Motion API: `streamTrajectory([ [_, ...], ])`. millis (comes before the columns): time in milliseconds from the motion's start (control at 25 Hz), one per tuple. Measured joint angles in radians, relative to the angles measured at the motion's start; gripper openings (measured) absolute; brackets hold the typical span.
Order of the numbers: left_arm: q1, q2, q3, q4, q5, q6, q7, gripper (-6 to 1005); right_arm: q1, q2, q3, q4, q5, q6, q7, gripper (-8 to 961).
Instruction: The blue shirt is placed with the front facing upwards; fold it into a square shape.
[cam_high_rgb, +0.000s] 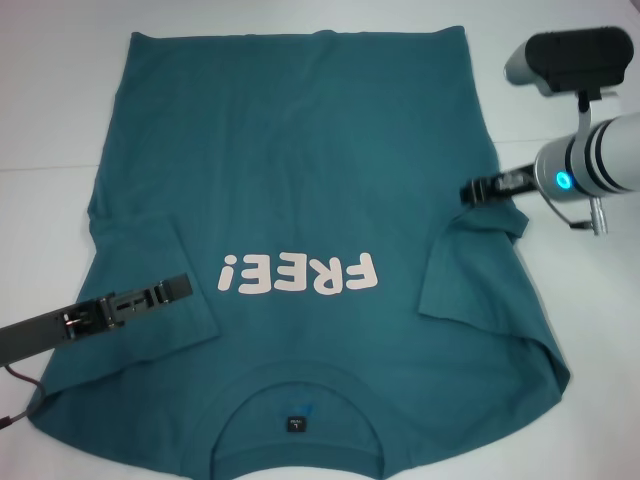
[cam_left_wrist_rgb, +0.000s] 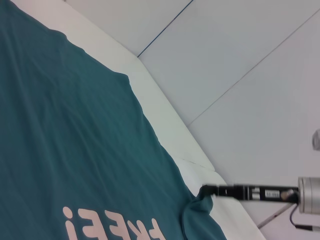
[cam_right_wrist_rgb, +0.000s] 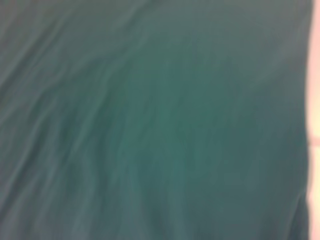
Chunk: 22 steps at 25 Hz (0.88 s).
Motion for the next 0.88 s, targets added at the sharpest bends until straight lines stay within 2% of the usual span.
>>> streamTrajectory([
  [120,-0.002,0.001,0.0,0.0,0.0,0.0,0.0,720,0.001,0.002,0.002,-0.002,0.003,0.073,0.001,380],
  [200,-0.002,0.001,0.0,0.0,0.0,-0.001,-0.002,720,0.005,-0.007,0.011,-0.018,0.004,0.061,0.005,391],
  [360,0.001,0.002,0.0,0.0,0.0,-0.001,-0.004,720,-0.003,-0.027,0.046,-0.103,0.049,-0.11,-0.008,415],
  [480,0.004,0.004,-0.019,0.0,0.0,0.001,-0.009,720,-0.049,-0.04,0.072,-0.17,0.178,-0.233,-0.084,432],
  [680,0.002,0.01,-0.068,0.0,0.0,0.012,-0.03,720,-0.112,-0.109,0.137,-0.179,0.476,-0.487,-0.214,461],
  [880,0.003,0.021,-0.08,0.013,0.003,0.024,-0.12,721,-0.163,-0.12,0.189,-0.194,0.587,-0.616,-0.229,491],
])
